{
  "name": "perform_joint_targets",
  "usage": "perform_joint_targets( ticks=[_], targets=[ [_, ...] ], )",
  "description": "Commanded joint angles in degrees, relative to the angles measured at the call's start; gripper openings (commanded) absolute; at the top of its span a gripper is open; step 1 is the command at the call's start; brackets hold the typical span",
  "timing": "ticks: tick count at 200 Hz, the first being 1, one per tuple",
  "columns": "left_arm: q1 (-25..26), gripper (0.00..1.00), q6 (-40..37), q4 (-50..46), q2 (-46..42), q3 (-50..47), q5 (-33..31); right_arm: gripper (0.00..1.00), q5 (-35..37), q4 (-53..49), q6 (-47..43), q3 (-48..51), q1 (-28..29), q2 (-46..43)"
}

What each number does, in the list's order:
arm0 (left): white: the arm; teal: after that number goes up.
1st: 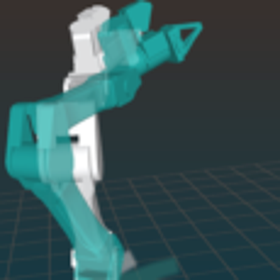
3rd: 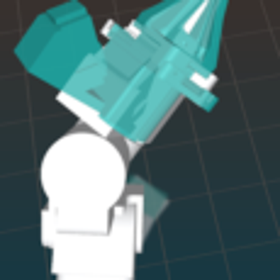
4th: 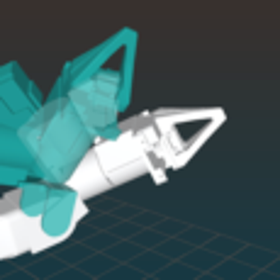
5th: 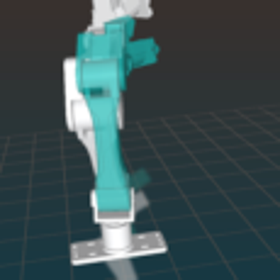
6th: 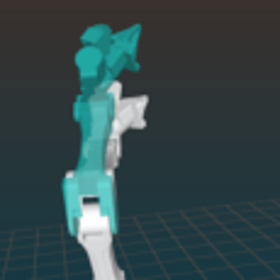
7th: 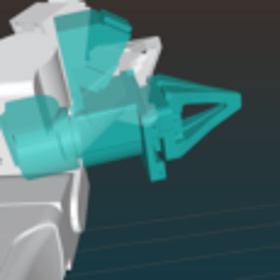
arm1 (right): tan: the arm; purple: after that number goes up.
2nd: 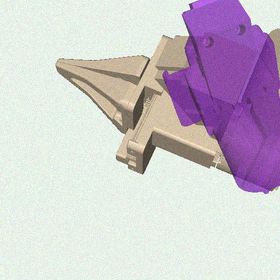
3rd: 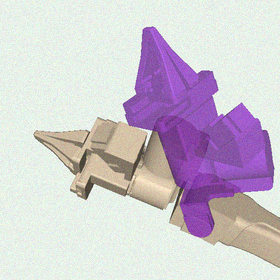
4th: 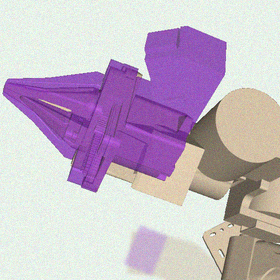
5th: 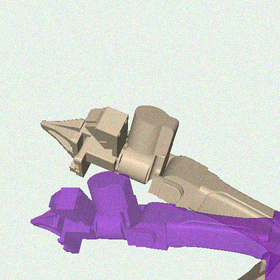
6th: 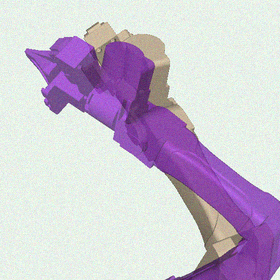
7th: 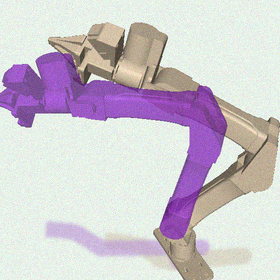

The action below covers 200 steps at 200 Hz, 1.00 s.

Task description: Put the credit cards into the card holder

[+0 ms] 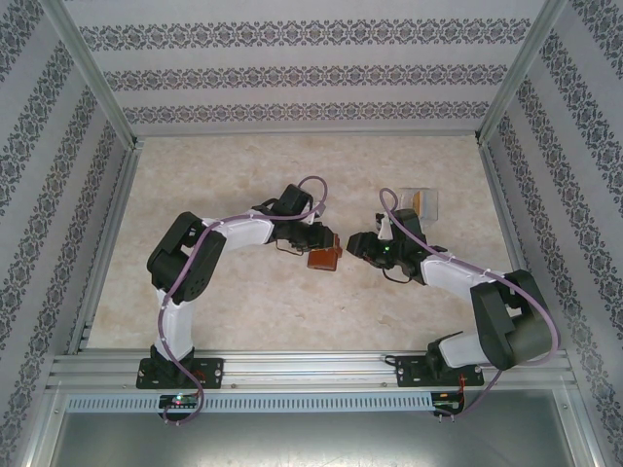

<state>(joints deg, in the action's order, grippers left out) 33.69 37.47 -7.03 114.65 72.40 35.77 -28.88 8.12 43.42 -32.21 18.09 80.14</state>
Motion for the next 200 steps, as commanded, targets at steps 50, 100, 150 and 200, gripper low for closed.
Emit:
perform_joint_targets(
  ticks=[50, 100, 150, 200],
  targets=[
    [0.80, 0.33, 3.83, 2.59, 0.74, 0.75, 3.61, 0.44, 0.85, 1.36, 1.93, 0.74, -0.23, 0.40],
    [1.88, 0.33, 3.26, 1.51, 1.10, 1.80, 2.91, 0.44, 1.14, 1.32, 2.05, 0.91, -0.24, 0.11],
    [2.12, 0.35, 2.83, 1.51, -0.11, 1.25, 2.72, 0.43, 1.85, 1.28, 1.89, 1.80, -0.41, -0.67],
    [2.16, 0.39, 2.27, 1.12, -0.22, 1.68, 2.60, 0.43, 1.63, 1.51, 1.89, 1.44, -0.42, 0.28]
  ],
)
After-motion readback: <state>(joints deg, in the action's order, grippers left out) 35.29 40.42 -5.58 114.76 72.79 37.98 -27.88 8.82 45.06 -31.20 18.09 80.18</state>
